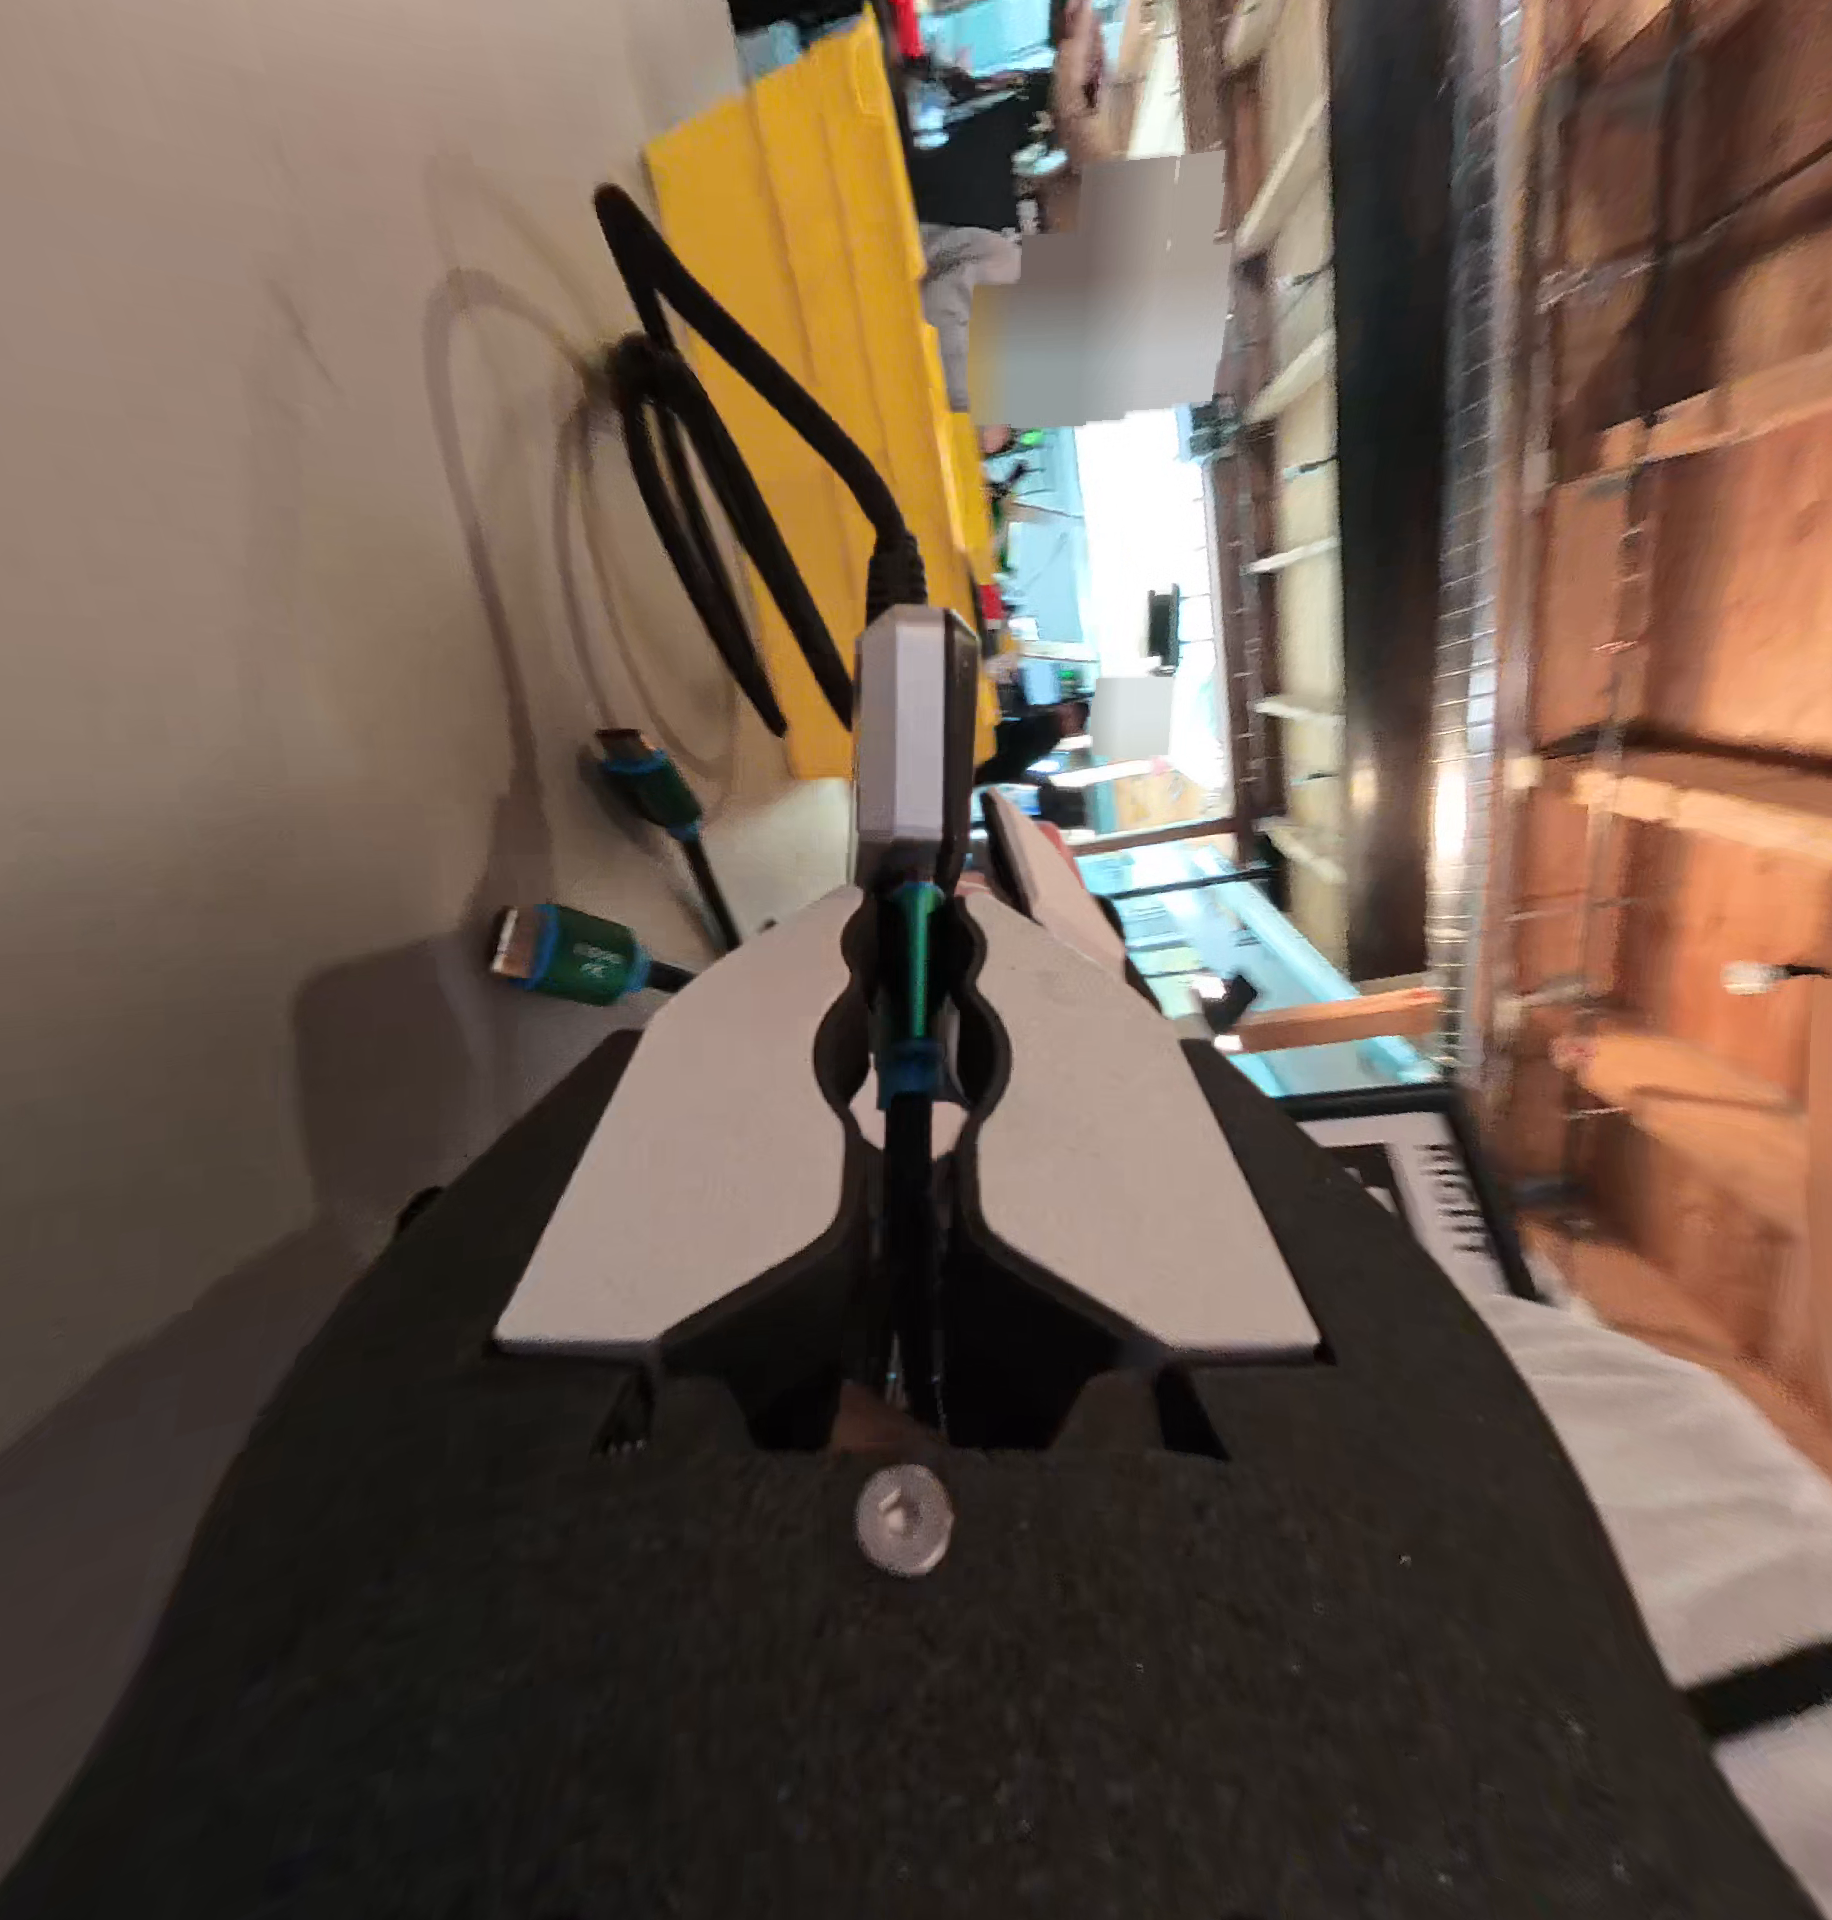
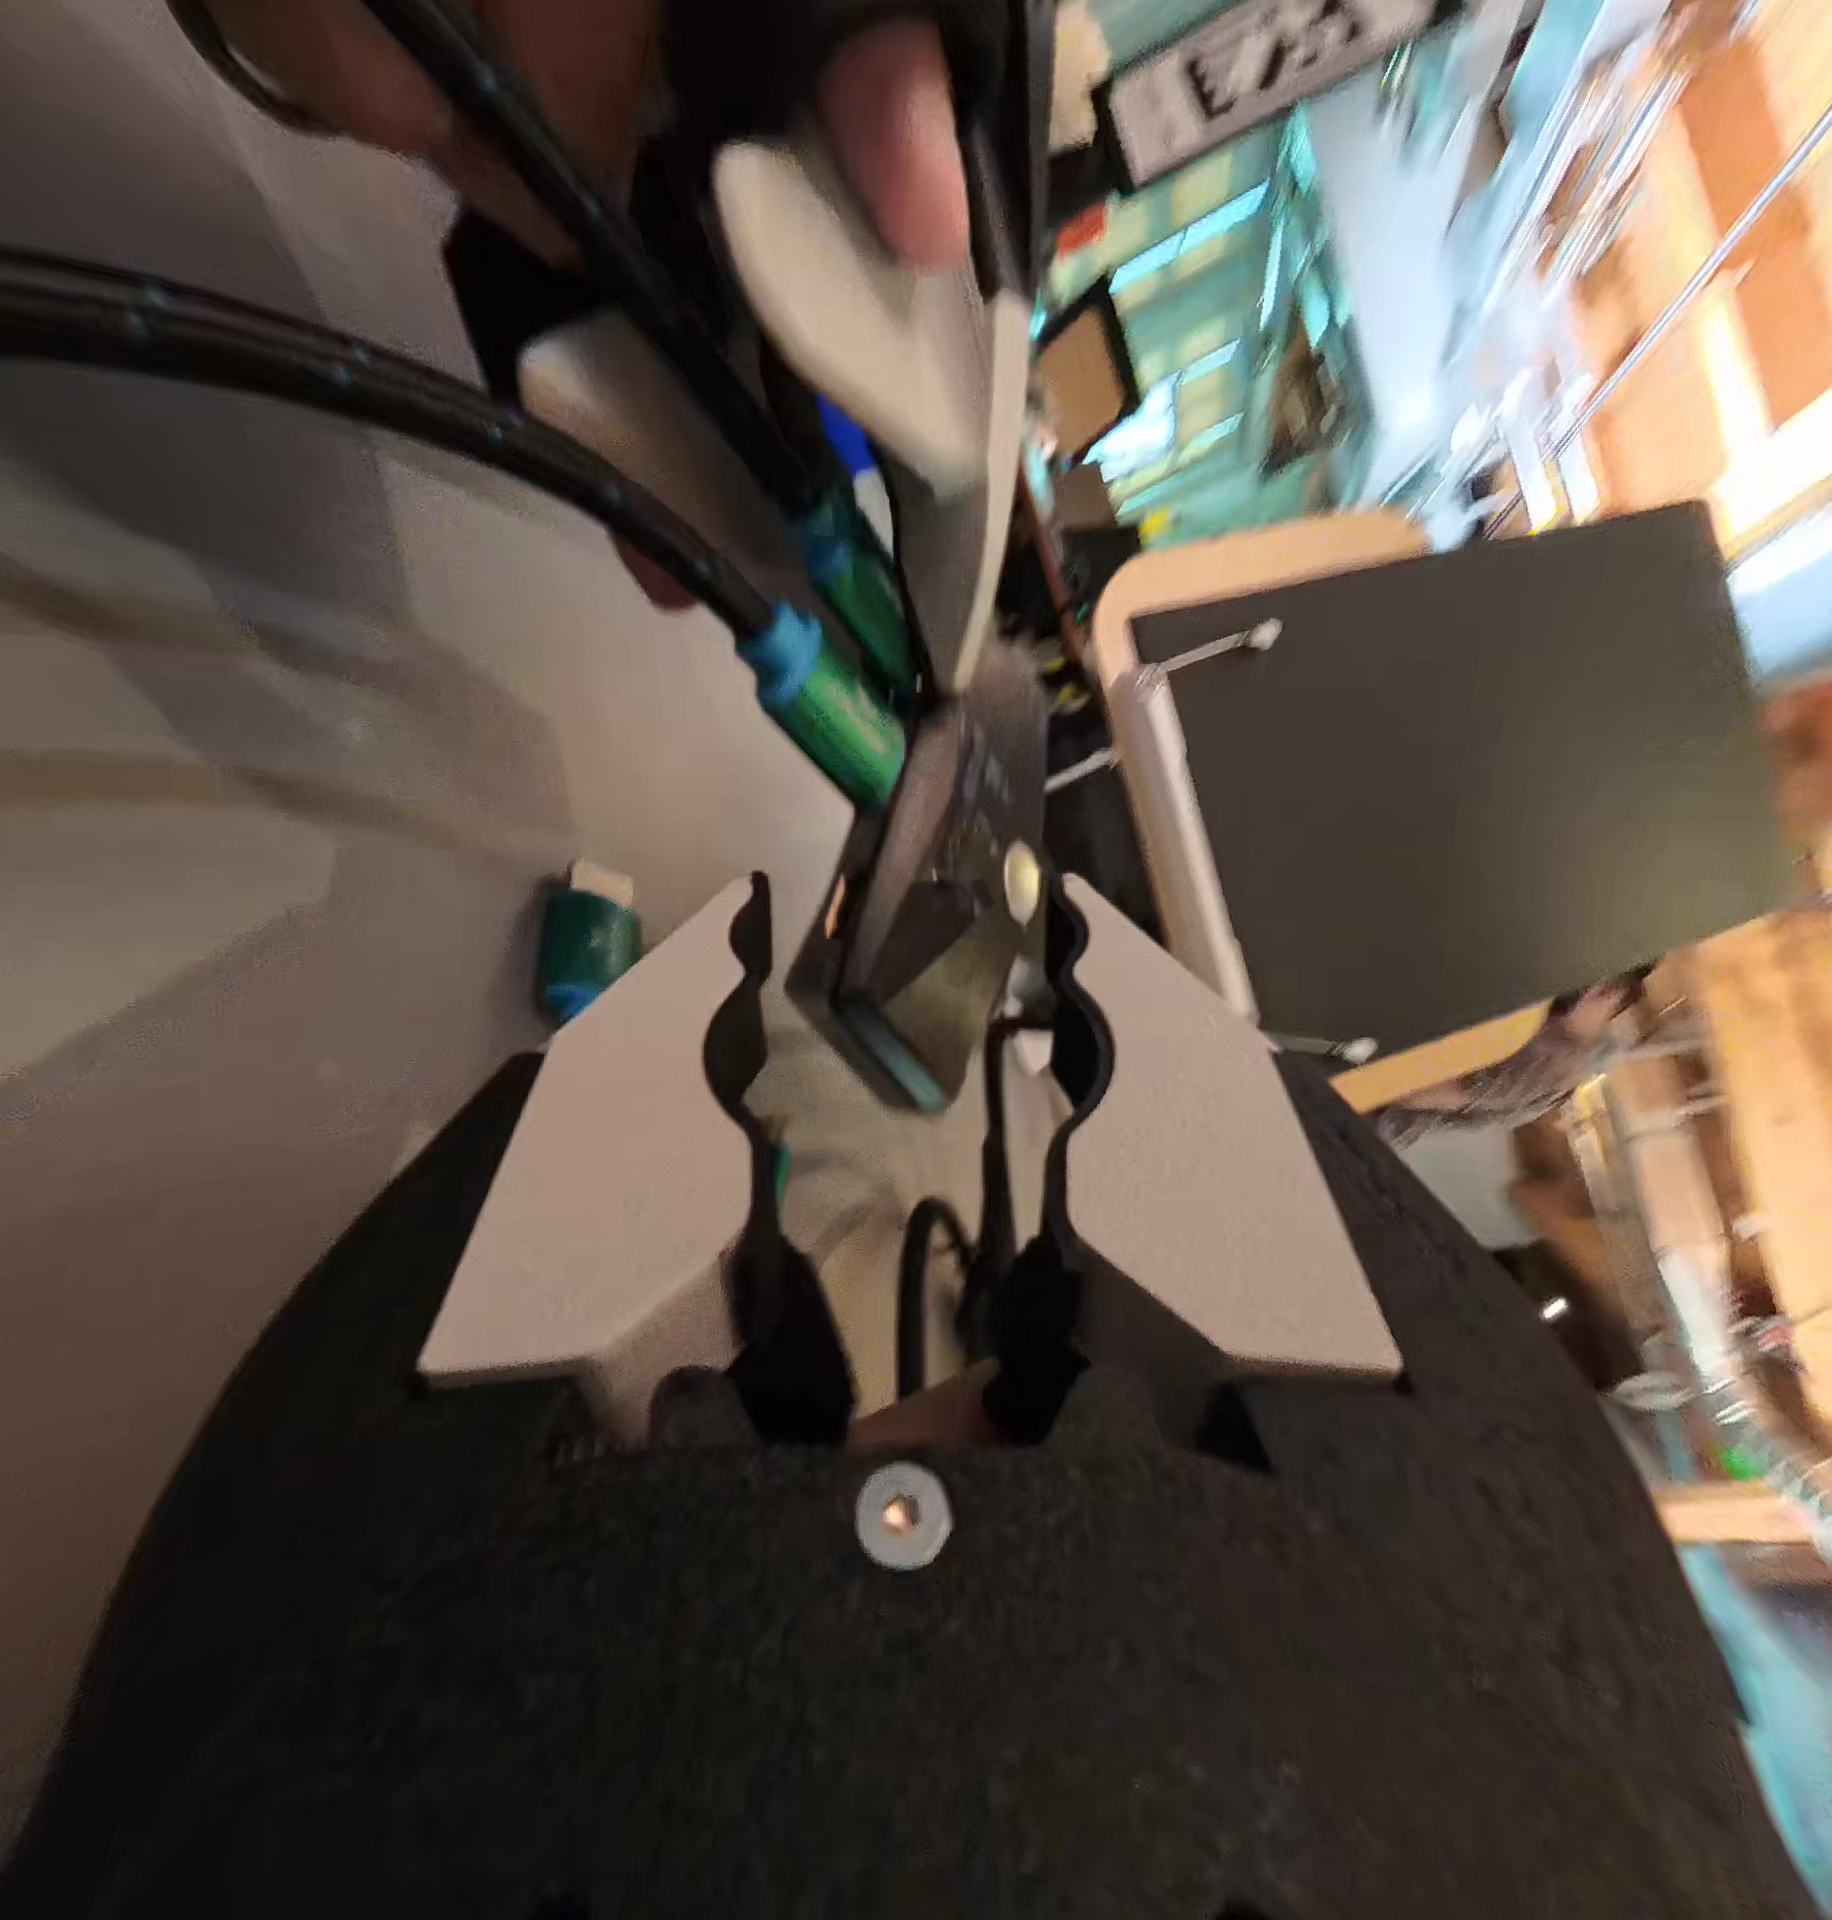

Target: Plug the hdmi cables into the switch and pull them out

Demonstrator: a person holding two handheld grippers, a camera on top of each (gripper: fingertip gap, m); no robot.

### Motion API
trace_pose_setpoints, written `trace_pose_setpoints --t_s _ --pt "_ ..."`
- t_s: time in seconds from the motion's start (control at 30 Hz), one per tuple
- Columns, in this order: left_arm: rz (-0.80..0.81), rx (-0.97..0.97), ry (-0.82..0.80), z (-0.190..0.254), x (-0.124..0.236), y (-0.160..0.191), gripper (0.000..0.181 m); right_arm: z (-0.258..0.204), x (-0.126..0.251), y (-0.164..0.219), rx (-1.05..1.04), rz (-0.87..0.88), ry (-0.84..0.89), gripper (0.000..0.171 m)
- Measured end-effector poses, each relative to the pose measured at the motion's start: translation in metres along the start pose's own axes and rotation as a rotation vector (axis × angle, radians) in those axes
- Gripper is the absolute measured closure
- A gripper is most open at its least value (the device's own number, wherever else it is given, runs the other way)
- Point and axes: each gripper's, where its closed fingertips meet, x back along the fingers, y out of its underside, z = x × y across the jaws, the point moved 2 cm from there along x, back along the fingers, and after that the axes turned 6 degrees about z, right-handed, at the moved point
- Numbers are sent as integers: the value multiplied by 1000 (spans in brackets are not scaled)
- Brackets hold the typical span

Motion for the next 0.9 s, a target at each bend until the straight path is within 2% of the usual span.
trace_pose_setpoints --t_s 0.13,0.23,0.37,0.43,0.53,0.67,0.8,0.9 --pt "-5 130 104 7 -5 11 170 10 -12 -6 132 95 88 142" --pt "-37 15 132 16 -2 14 169 14 -8 -11 100 151 96 145" --pt "37 -263 129 32 16 0 164 20 -2 -4 -66 128 35 147" --pt "75 -465 9 27 25 -6 163 26 1 3 -189 118 25 147" --pt "95 -915 -290 9 30 -6 156 30 5 6 -347 123 0 146" --pt "112 -1398 -424 23 9 17 143 25 4 5 -377 103 11 146" --pt "116 -1596 -493 20 -2 31 143 13 1 0 -319 86 -2 146" --pt "191 -1666 -560 21 1 27 155 9 0 -1 -276 74 7 146"
